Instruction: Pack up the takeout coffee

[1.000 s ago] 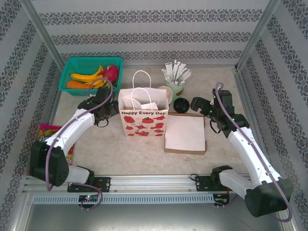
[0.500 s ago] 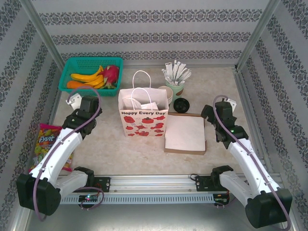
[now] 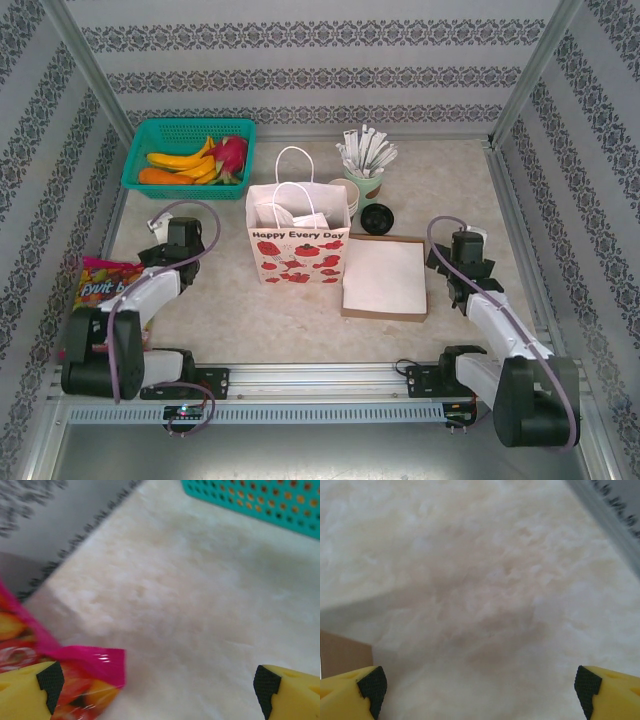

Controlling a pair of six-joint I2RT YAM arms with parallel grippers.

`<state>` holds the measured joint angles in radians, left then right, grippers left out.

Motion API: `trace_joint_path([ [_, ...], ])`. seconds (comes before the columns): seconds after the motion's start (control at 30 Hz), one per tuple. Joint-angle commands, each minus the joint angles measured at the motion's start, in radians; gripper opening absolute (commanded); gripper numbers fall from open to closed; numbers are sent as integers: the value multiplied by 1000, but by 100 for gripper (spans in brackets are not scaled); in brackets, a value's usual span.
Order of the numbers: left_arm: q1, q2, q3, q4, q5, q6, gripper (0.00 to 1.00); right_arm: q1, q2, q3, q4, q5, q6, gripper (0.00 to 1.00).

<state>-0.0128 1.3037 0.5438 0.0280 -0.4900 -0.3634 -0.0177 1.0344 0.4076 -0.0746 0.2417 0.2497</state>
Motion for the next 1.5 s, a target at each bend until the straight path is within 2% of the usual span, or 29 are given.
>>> trace_joint_path([
  [0.0,13,78,-2,233,191,116,100,-7,24,-3,154,-101,-71,98],
  [0.13,13,131,-20,425,338,197,100,-9,62,13,183,-104,-98,98],
  [0.2,7,149,-12,462,359,261,100,-8,73,14,208,-106,-104,98],
  [0.27,1,148,-70,616,395,335,99,-8,80,4,255,-117,-98,98],
  [0.33,3,155,-112,696,437,351,99,-8,90,0,293,-125,-98,98],
  [0.47,1,273,-256,1078,485,374,99,-8,101,-17,372,-113,-103,98],
  [0.53,1,233,-211,912,434,348,100,-8,98,-34,422,-99,-95,98],
  [0.57,-3,260,-175,892,350,322,100,-8,95,-45,447,-83,-84,98],
  [0.63,-16,251,-152,832,298,312,100,-8,86,-58,497,-53,-72,98],
  [0.73,-16,253,-153,843,289,309,100,-8,80,-107,564,-21,-73,98],
  [1.03,-16,254,-156,849,290,309,100,-6,170,-117,756,-71,-131,98],
  [1.13,-16,255,-156,851,288,309,100,12,142,-114,720,-57,-154,98],
  [1.27,-16,255,-156,851,289,308,99,19,65,-111,551,45,-112,98],
  [1.3,-16,256,-156,851,288,310,100,20,39,-118,526,35,-103,98],
  [1.47,-16,256,-156,849,289,310,100,19,29,-153,605,-34,-124,98],
])
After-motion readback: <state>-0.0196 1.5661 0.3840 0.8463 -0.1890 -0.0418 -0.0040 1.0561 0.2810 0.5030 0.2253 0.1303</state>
